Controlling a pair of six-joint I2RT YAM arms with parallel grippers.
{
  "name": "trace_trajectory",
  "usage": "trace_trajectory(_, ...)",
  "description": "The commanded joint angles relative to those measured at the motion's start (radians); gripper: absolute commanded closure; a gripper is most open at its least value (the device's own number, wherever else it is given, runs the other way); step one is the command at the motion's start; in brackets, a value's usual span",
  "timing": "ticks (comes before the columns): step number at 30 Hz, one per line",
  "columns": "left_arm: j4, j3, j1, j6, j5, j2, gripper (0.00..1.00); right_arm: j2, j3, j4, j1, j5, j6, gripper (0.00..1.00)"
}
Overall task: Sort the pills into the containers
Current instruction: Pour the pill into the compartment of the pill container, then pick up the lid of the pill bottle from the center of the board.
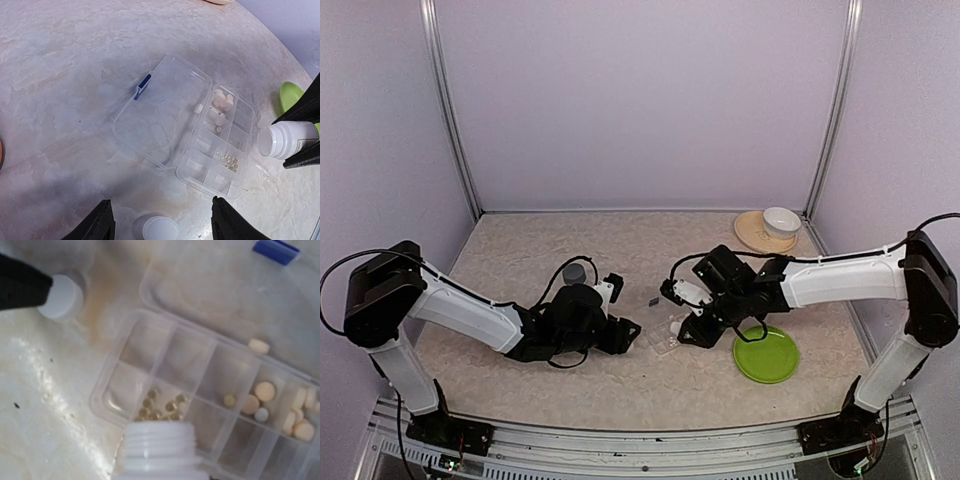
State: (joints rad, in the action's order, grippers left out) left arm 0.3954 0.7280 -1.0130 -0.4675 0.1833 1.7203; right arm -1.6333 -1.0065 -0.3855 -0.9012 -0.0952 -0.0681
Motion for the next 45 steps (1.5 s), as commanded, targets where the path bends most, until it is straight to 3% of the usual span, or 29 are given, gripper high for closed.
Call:
trace_trajectory(1, -0.016, -0.010, 0.001, -0.001, -0.003, -0.036, 0.34, 0.089, 0.124, 0.250, -0.007, -0.011, 0.007, 0.98)
trace_trajectory(25, -0.244, 0.053, -0.019, 0.053, -0.009, -0.035, 0.19, 0.612, 0.730, 1.333, -0.008, 0.055, 0.117, 1.00)
trace_trajectory(34, -0.354, 0.139, -0.037, 0.074, -0.030, 0.038, 0.22, 0.715, 0.729, 1.257, -0.007, 0.103, 0.157, 1.00)
trace_trajectory(45, -0.389, 0.189, -0.047, 0.084, 0.005, 0.093, 0.38, 0.740, 0.723, 1.205, -0.008, 0.106, 0.156, 1.00)
